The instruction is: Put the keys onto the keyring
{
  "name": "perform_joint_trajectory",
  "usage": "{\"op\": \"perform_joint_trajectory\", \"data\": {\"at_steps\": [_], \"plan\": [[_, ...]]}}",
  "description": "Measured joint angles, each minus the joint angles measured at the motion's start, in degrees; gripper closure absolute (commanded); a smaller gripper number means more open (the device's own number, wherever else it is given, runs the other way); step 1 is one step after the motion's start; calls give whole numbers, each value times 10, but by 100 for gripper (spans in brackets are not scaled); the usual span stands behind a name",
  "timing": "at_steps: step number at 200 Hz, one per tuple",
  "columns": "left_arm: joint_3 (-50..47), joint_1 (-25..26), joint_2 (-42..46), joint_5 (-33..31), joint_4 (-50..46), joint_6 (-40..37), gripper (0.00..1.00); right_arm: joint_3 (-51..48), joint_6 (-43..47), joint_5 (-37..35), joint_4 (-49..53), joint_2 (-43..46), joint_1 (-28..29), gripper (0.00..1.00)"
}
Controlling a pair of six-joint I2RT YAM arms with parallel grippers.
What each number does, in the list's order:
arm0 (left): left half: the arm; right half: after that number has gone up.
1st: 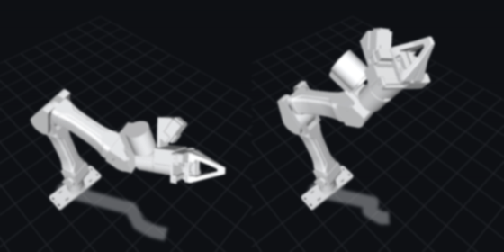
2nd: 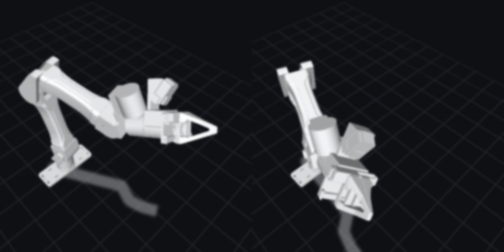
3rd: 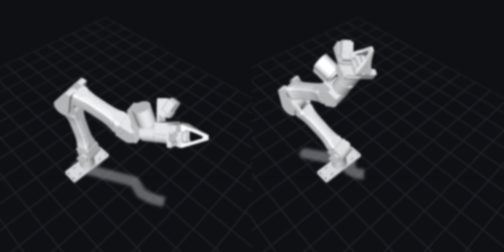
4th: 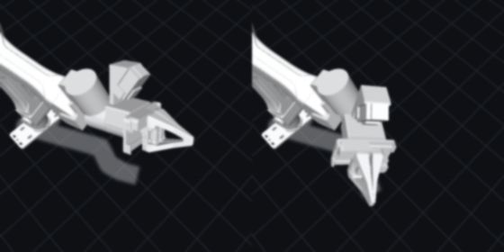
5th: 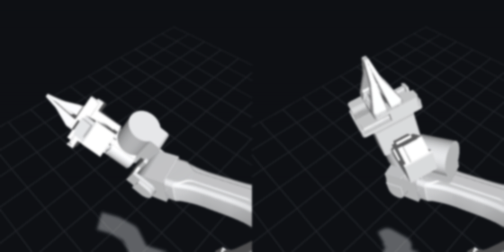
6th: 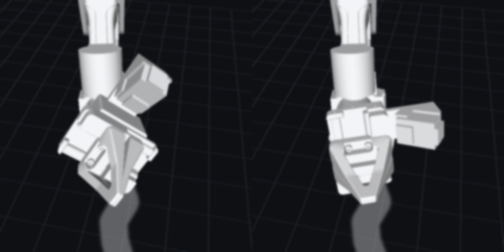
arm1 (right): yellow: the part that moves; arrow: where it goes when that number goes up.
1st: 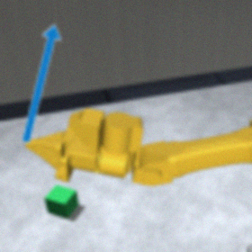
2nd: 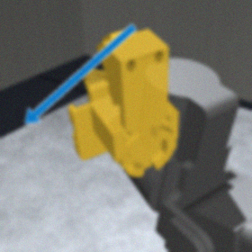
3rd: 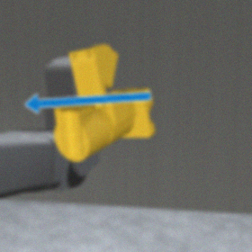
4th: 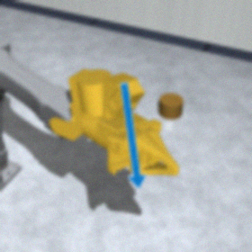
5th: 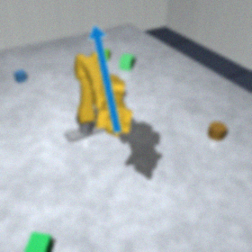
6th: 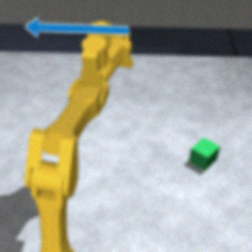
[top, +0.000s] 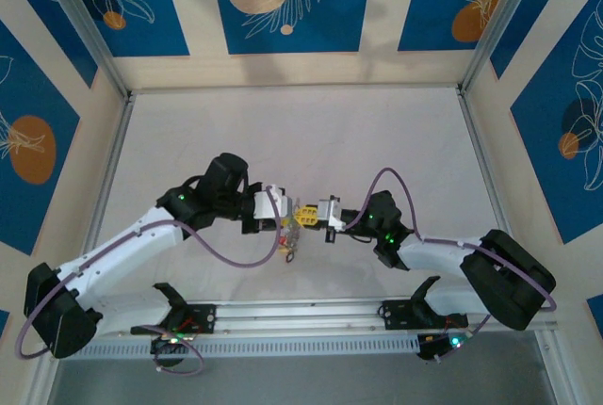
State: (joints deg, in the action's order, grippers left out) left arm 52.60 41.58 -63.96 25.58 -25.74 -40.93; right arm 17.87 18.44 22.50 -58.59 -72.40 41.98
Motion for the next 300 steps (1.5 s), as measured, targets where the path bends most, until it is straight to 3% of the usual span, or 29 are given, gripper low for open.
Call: {"op": "perform_joint_trajectory", "data": {"at_steps": [60,108,163,256,265,300], "plan": [[-14,-17,51,-1,0,-4,60,0,2,1,15,0,0,100],[-16,-17,35,44,3,-12,60,3,2,3,17,-10,0,100],[-20,-17,6,53,24,-7,62,14,2,5,21,-10,1,100],[-21,-13,-12,50,37,-8,100,24,2,15,30,-20,3,100],[-21,-12,-13,49,35,-10,100,24,4,15,32,-22,3,100],[-15,2,-17,23,14,-28,100,25,18,7,56,-21,8,84]]}}
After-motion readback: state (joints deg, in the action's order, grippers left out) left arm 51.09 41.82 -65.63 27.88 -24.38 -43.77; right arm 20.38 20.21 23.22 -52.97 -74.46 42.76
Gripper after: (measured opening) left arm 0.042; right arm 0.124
